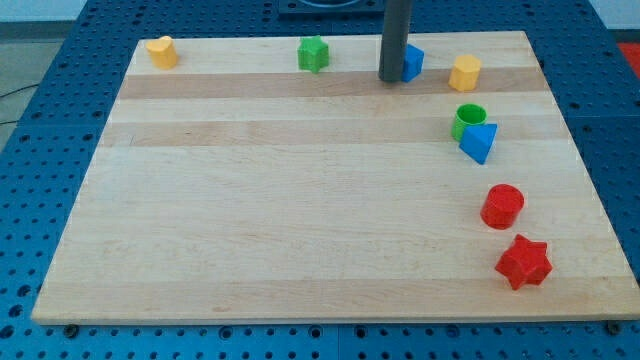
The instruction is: Slide the green circle towards the center left of the board
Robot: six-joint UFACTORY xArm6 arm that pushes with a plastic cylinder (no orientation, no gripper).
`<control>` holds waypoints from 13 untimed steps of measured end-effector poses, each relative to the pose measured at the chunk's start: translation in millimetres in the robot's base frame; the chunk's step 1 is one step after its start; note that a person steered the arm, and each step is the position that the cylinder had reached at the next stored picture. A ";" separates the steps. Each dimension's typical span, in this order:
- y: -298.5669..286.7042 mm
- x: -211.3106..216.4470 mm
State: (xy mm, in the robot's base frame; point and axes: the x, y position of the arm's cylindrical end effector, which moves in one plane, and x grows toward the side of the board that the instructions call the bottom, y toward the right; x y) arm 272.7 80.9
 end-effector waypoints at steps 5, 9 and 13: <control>15.7 -16.9; 67.4 71.6; 109.6 45.5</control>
State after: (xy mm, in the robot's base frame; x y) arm 318.2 190.5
